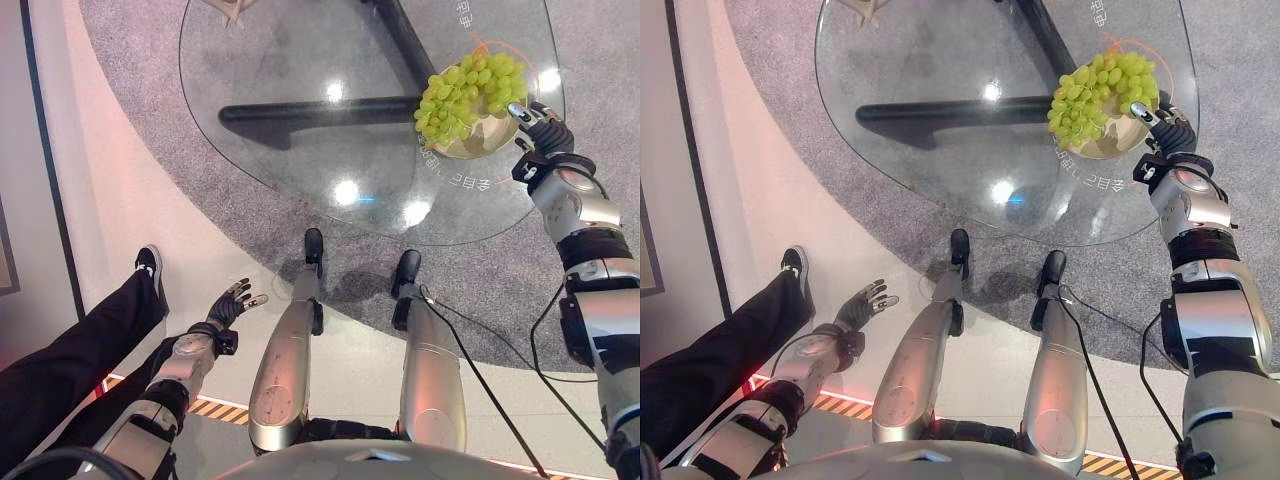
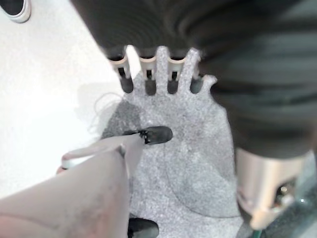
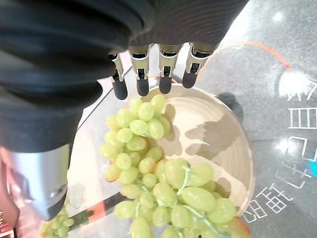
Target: Pick up fruits into the plate
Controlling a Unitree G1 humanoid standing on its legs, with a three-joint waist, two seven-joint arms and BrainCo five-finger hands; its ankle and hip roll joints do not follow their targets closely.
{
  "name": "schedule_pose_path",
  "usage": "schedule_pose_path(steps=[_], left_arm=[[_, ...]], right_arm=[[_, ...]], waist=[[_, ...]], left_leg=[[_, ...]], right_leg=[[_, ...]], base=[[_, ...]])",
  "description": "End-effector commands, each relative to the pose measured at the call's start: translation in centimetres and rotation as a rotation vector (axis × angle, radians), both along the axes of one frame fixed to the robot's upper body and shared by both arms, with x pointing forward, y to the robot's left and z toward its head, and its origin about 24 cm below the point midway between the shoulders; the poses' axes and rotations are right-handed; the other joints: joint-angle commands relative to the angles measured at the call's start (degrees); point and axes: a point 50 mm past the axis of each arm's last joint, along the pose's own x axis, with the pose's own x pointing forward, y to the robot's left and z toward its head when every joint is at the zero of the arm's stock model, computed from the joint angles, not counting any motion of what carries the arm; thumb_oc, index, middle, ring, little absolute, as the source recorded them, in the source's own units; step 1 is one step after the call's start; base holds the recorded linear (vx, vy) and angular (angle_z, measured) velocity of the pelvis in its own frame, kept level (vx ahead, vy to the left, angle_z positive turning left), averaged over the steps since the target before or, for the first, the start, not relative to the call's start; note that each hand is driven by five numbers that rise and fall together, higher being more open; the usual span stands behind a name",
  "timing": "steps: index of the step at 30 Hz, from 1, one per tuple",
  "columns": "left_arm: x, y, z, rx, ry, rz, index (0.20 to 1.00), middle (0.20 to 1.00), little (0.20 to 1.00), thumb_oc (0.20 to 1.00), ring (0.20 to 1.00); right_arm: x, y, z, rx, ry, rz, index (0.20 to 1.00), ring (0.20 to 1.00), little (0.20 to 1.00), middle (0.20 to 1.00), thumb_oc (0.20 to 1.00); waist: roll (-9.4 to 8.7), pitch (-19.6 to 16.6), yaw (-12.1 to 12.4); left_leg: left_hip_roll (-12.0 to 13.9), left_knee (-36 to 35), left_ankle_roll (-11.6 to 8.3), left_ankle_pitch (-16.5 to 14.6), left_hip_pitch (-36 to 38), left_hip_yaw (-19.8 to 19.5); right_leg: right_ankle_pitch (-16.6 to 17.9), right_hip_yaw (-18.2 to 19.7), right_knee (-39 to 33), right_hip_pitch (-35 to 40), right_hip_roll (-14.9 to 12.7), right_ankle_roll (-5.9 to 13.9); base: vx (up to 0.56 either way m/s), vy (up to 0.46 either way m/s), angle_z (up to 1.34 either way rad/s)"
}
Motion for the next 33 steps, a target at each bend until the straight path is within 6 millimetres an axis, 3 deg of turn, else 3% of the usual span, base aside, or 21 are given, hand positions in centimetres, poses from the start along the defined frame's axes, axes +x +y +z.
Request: schedule_pose_path(steps=[1, 2, 6, 8, 9, 11, 12, 15, 16, 17, 18, 23, 29, 33], left_arm=[[-1.1, 0.4, -1.3, 0.001, 0.078, 0.019, 1.0, 1.0, 1.0, 1.0, 1.0], [-1.1, 0.5, -1.4, 0.002, 0.083, 0.02, 1.0, 1.0, 1.0, 1.0, 1.0], [-1.9, 0.9, -2.0, 0.015, 0.141, 0.028, 1.0, 1.0, 1.0, 1.0, 1.0], [-2.6, 1.1, -2.5, 0.023, 0.174, 0.027, 1.0, 1.0, 1.0, 1.0, 1.0], [-3.5, 1.2, -3.2, 0.028, 0.215, 0.03, 1.0, 1.0, 1.0, 1.0, 1.0], [-4.3, 1.3, -3.7, 0.045, 0.245, 0.026, 1.0, 1.0, 1.0, 1.0, 1.0], [-5.7, 1.3, -4.5, 0.067, 0.291, 0.027, 1.0, 1.0, 1.0, 1.0, 1.0], [-7.6, 1.2, -5.6, 0.085, 0.362, 0.026, 1.0, 1.0, 1.0, 1.0, 1.0], [-9.1, 1.1, -6.4, 0.094, 0.419, 0.028, 1.0, 1.0, 1.0, 1.0, 1.0], [-9.5, 1.0, -6.6, 0.096, 0.433, 0.028, 1.0, 1.0, 1.0, 1.0, 1.0], [-11.0, 0.8, -7.3, 0.098, 0.489, 0.029, 1.0, 1.0, 1.0, 1.0, 1.0], [-14.0, 0.2, -8.6, 0.091, 0.609, 0.048, 1.0, 1.0, 1.0, 1.0, 1.0], [-15.7, -0.6, -9.2, 0.065, 0.693, 0.062, 1.0, 1.0, 1.0, 1.0, 1.0], [-16.1, -1.1, -9.4, 0.059, 0.713, 0.047, 1.0, 1.0, 1.0, 1.0, 1.0]], right_arm=[[-0.5, 0.3, -0.1, -0.004, -0.074, 0.055, 1.0, 1.0, 1.0, 1.0, 1.0], [-0.6, 0.4, -0.5, -0.003, -0.068, 0.06, 1.0, 1.0, 1.0, 1.0, 1.0], [-2.4, 1.7, -6.8, 0.052, 0.037, 0.116, 1.0, 1.0, 1.0, 1.0, 1.0], [-3.9, 2.6, -10.4, 0.096, 0.108, 0.14, 1.0, 1.0, 1.0, 1.0, 1.0], [-5.9, 3.7, -14.2, 0.155, 0.189, 0.154, 1.0, 1.0, 1.0, 1.0, 1.0], [-7.5, 3.9, -16.6, 0.193, 0.243, 0.158, 1.0, 1.0, 1.0, 1.0, 1.0], [-9.8, 4.2, -19.5, 0.228, 0.326, 0.156, 1.0, 1.0, 1.0, 1.0, 1.0], [-13.2, 5.6, -23.5, 0.286, 0.454, 0.166, 1.0, 1.0, 1.0, 1.0, 1.0], [-15.8, 6.7, -26.1, 0.314, 0.551, 0.174, 1.0, 1.0, 1.0, 1.0, 1.0], [-16.4, 6.8, -26.6, 0.318, 0.575, 0.177, 1.0, 1.0, 1.0, 1.0, 1.0], [-18.6, 7.5, -28.4, 0.348, 0.663, 0.18, 1.0, 1.0, 1.0, 1.0, 1.0], [-24.3, 9.3, -31.8, 0.405, 0.89, 0.203, 1.0, 1.0, 1.0, 1.0, 1.0], [-28.3, 10.0, -33.3, 0.338, 1.085, 0.228, 1.0, 1.0, 1.0, 1.0, 1.0], [-29.4, 9.7, -33.6, 0.333, 1.142, 0.221, 1.0, 1.0, 1.0, 1.0, 1.0]], waist=[[-1.93, -1.6, -1.6], [-2.05, -1.6, -1.7], [-3.91, -1.7, -2.7], [-4.7, -3.6, -3.1], [-5.57, -6.0, -3.4], [-6.03, -7.3, -3.4], [-6.61, -9.2, -3.4], [-7.36, -12.2, -3.5], [-7.67, -14.4, -3.6], [-7.74, -14.9, -3.6], [-7.83, -16.9, -3.8], [-7.58, -21.1, -4.5], [-6.7, -22.9, -5.6], [-6.33, -23.5, -6.0]], left_leg=[[-3.0, 4.4, 1.32, -10.2, 4.2, 2.8], [-2.9, 4.4, 1.31, -10.3, 4.6, 2.9], [-2.2, 3.7, 1.2, -11.1, 10.6, 3.8], [-1.6, 3.1, 1.07, -11.1, 12.2, 4.2], [-1.3, 2.2, 0.97, -11.4, 14.1, 4.5], [-1.2, 1.6, 0.88, -11.5, 15.3, 4.6], [-1.0, 0.9, 0.86, -11.7, 17.0, 4.8], [-1.0, 0.2, 1.0, -12.1, 19.2, 5.1], [-1.0, -0.3, 1.07, -12.3, 20.8, 5.2], [-1.1, -0.4, 1.09, -12.4, 21.2, 5.3], [-1.1, -0.8, 1.22, -12.7, 22.8, 5.6], [-1.1, -2.5, 1.28, -13.5, 26.8, 6.8], [-1.3, -3.1, 1.54, -14.5, 29.5, 7.4], [-1.4, -3.2, 1.75, -15.0, 30.5, 7.5]], right_leg=[[3.0, -2.2, -7.0, 5.1, 4.6, -1.32], [3.1, -2.2, -7.1, 5.5, 4.6, -1.33], [2.8, -2.2, -8.7, 12.1, 4.5, -1.24], [3.3, -2.1, -10.3, 14.3, 4.6, -1.07], [3.6, -1.6, -12.0, 16.8, 4.5, -0.81], [3.7, -1.4, -13.1, 18.4, 4.5, -0.61], [3.9, -1.1, -14.3, 20.4, 4.5, -0.33], [4.2, -0.4, -15.7, 22.9, 4.5, -0.01], [4.4, -0.1, -16.7, 24.5, 4.3, 0.21], [4.5, 0.0, -17.0, 24.9, 4.3, 0.26], [4.7, 0.3, -17.9, 26.5, 4.3, 0.43], [5.2, 0.7, -20.4, 30.3, 4.0, 0.83], [4.8, 1.0, -21.3, 32.9, 3.9, 0.82], [4.5, 1.1, -21.7, 33.9, 3.9, 0.79]], base=[[0.02, 0.02, 0.09], [0.0, 0.0, 0.0], [0.04, 0.005, 0.01], [0.12, -0.015, 0.01], [0.14, -0.011, -0.01], [0.13, -0.008, -0.03], [0.13, -0.011, -0.03], [0.17, 0.009, -0.01], [0.16, 0.023, -0.01], [0.23, 0.041, -0.07], [0.18, 0.042, -0.1], [0.13, 0.05, -0.09], [0.04, 0.054, -0.12], [0.01, 0.031, -0.05]])
